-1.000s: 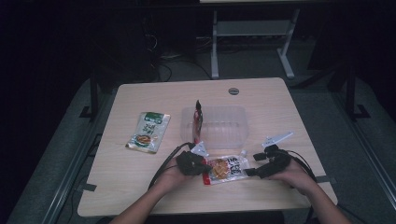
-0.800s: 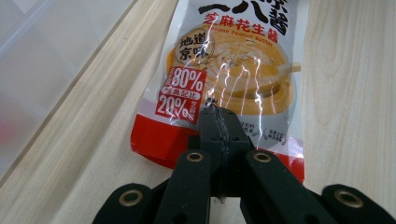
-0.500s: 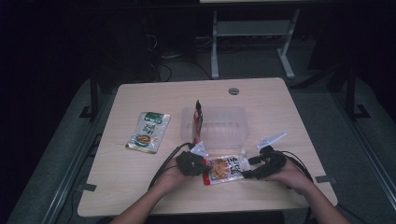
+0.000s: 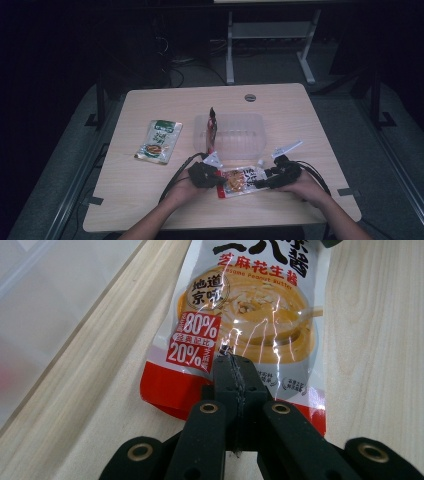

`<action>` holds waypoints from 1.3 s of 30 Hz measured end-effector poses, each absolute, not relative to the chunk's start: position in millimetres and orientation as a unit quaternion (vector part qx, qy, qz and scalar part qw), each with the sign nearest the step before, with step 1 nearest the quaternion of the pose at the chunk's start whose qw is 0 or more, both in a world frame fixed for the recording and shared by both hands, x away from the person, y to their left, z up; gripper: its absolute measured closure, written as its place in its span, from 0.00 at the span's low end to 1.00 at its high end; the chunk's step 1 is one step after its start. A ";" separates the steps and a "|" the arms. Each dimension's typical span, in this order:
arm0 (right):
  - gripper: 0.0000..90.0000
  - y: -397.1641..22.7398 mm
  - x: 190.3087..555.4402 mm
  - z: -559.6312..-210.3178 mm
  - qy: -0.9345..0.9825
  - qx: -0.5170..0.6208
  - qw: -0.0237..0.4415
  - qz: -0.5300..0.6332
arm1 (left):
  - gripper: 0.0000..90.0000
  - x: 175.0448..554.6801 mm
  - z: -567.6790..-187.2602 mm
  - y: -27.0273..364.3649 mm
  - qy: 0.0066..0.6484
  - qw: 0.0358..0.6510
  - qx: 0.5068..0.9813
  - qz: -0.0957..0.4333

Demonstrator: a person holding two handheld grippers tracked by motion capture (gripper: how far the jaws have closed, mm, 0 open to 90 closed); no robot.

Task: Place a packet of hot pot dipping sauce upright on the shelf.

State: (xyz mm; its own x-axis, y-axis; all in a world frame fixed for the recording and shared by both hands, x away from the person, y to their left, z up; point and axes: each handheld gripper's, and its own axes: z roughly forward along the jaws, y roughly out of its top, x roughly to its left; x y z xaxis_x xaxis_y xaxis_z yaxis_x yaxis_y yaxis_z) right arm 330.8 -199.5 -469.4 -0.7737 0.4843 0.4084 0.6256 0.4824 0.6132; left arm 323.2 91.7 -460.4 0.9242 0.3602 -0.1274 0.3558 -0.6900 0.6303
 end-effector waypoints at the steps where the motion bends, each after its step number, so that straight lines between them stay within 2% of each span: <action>1: 0.51 -199.5 331.0 -469.8 -0.855 -0.326 0.093 -0.393 | 1.00 323.0 -460.4 91.7 0.195 0.342 0.919 0.003; 10: 0.79 -196.6 333.0 -472.4 -0.852 -0.328 0.110 -0.393 | 1.00 323.3 -460.7 92.1 0.194 0.344 0.919 0.003; 16: 0.96 -197.2 331.3 -468.3 -0.852 -0.308 0.104 -0.410 | 1.00 323.6 -460.5 92.6 0.192 0.342 0.920 0.002; 29: 0.99 -197.7 327.3 -460.1 -0.849 -0.278 0.094 -0.439 | 1.00 322.5 -460.1 92.3 0.196 0.343 0.919 0.004; 39: 1.00 -198.3 324.2 -446.7 -0.823 -0.273 0.106 -0.487 | 1.00 319.5 -456.5 91.3 0.195 0.354 0.915 0.000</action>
